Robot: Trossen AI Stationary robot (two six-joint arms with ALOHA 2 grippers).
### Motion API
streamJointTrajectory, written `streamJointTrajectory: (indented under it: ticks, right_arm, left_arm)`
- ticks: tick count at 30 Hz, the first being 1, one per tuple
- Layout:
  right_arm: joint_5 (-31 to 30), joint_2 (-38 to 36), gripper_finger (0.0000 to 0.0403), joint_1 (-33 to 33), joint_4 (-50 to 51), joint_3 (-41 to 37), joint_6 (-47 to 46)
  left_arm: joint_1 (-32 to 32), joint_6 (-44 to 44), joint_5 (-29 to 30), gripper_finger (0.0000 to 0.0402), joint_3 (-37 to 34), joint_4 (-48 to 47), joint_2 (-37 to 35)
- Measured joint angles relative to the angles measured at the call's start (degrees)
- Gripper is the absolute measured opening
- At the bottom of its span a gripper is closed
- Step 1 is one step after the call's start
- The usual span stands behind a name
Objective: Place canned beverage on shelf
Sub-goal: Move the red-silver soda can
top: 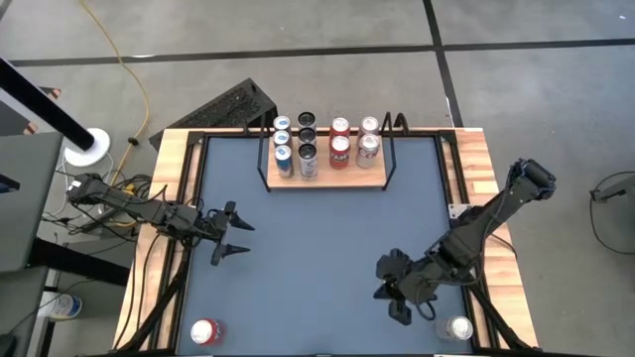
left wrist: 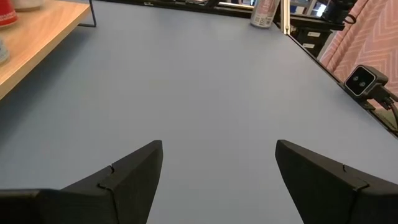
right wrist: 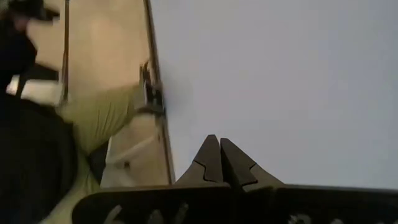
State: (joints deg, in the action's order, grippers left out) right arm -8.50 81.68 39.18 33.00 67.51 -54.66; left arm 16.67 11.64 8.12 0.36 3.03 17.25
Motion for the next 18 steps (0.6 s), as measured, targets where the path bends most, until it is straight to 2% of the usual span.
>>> streamJointTrajectory:
  ticks: [4, 6, 9, 12, 18]
  right_arm:
    - [13.81, 2.16, 0.0000, -1.37, -6.51, 0.00, -2.79]
    - [17.02, 3.50, 0.0000, -1.23, -11.00, 0.08, -3.42]
    - [19.06, 5.57, 0.0000, -0.97, -11.34, 2.82, -4.00]
    - [21.10, 8.26, 0.0000, -0.94, -4.58, 8.66, -4.89]
    - [21.85, 15.98, 0.0000, 0.13, 21.49, 27.77, -5.62]
  left_arm:
    - [0.02, -1.18, 0.64, 0.0302, 0.00, 0.10, 0.00]
    - [0.00, 0.16, 1.47, 0.0302, 0.01, 0.66, -0.01]
    - [0.00, 10.04, -0.11, 0.0302, 0.00, 0.97, -0.02]
    - [0.02, 15.10, 0.35, 0.0302, 0.01, 0.80, -0.02]
    - [0.02, 21.11, 4.37, 0.0302, 0.01, 0.58, -0.02]
